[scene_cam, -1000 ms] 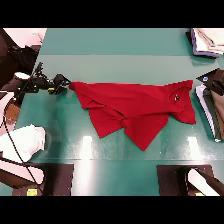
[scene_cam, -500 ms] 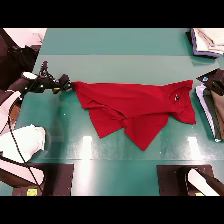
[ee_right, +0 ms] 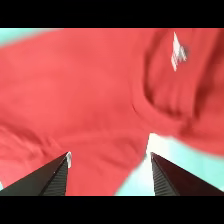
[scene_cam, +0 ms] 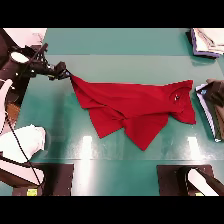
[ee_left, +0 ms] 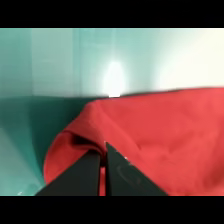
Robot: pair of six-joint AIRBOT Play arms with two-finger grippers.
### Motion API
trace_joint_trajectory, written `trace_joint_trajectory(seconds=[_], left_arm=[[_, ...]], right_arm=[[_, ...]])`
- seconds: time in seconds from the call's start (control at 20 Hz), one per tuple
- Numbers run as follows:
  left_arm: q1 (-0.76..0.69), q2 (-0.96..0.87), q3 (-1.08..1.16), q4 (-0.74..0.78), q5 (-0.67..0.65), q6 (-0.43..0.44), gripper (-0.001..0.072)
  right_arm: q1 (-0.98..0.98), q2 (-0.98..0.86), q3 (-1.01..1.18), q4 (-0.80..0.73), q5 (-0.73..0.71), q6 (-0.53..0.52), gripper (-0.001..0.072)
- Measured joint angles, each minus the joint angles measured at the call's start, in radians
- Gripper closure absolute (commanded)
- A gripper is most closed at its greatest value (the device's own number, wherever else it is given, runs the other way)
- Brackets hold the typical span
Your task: Fold the shirts.
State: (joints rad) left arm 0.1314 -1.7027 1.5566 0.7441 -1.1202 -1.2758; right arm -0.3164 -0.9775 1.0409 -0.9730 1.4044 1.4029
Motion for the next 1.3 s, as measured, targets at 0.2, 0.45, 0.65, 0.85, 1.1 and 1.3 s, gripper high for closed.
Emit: trace_joint_trajectory(seconds=[0.2,0.45,0.65,0.85,1.1,1.3], left_arm=[[0.0,0.0,0.092,0.008,-0.1,0.001,0.0683],[-0.016,0.0,0.12,0.011,-0.152,0.001,0.0683],[-0.034,0.0,0.126,0.014,-0.166,0.001,0.0683],[-0.04,0.0,0.127,0.017,-0.172,0.001,0.0683],[-0.041,0.012,0.127,0.023,-0.195,0.0,0.0684],[-0.004,0.11,0.166,0.022,-0.178,-0.01,0.0684]], right_arm=[[-0.003,0.033,-0.223,-0.02,-0.039,0.032,0.0164],[0.015,-0.034,-0.442,0.09,-0.15,0.005,0.0278],[0.098,-0.132,-0.487,0.126,-0.28,-0.01,0.0279],[0.207,-0.236,-0.44,0.145,-0.344,-0.016,0.0576],[0.261,-0.259,-0.365,0.117,-0.369,-0.018,0.0697],[0.216,-0.125,-0.221,0.13,-0.328,-0.018,0.0697]])
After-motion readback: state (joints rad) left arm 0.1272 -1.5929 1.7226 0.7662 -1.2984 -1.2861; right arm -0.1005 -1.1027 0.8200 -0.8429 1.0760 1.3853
